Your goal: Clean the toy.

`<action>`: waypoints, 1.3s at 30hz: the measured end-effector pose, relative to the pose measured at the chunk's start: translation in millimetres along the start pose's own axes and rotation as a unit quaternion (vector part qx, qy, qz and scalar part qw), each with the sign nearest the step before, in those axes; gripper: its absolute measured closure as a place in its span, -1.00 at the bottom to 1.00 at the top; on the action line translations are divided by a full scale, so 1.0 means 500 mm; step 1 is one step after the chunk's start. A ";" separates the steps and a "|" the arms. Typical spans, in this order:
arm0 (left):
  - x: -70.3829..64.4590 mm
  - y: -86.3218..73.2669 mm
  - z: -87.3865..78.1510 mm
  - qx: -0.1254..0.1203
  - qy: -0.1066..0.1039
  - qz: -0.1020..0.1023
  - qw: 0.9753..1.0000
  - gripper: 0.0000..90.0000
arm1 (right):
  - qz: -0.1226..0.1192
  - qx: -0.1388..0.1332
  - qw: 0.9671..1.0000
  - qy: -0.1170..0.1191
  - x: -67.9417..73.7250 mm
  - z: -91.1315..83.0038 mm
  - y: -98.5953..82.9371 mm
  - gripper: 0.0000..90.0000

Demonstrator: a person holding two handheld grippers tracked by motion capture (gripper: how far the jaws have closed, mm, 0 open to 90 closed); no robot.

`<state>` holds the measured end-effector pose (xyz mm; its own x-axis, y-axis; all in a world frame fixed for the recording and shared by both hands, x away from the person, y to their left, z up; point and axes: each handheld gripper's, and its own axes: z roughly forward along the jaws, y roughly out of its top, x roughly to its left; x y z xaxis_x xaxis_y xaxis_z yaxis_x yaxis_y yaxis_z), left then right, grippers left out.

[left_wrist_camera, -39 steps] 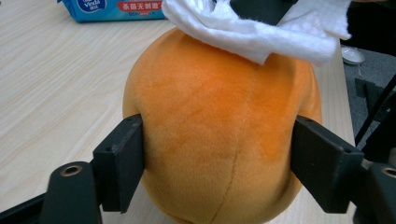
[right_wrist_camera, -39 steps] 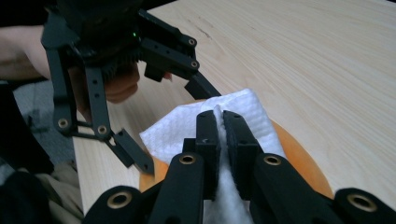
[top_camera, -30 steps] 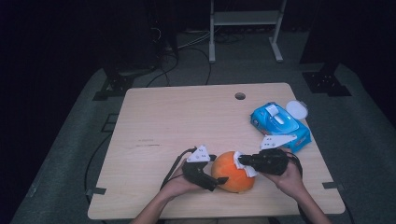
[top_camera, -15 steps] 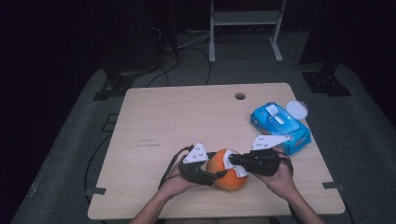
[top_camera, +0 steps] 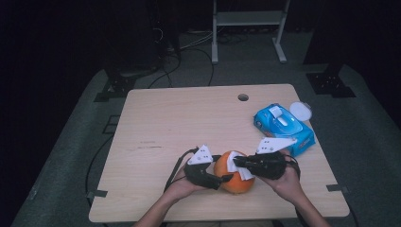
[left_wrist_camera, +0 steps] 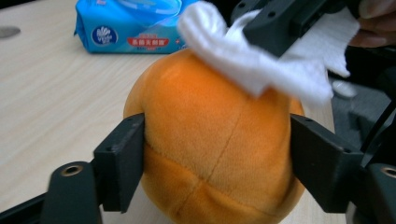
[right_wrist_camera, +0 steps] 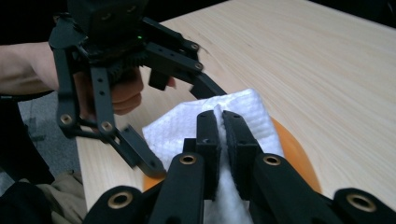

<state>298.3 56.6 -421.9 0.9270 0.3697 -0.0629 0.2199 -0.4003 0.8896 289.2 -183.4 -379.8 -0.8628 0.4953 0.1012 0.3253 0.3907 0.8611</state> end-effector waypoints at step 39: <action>0.023 -0.017 0.000 -0.005 -0.047 -0.071 0.996 -0.56 | 0.007 0.029 0.999 -0.024 -0.020 -0.019 -0.032 0.89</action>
<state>307.1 64.4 -430.1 0.9110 0.3423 -0.2300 0.3485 -0.3410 0.8731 289.2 -201.9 -390.1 -0.8388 0.5374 0.0872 0.3600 0.4274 0.8293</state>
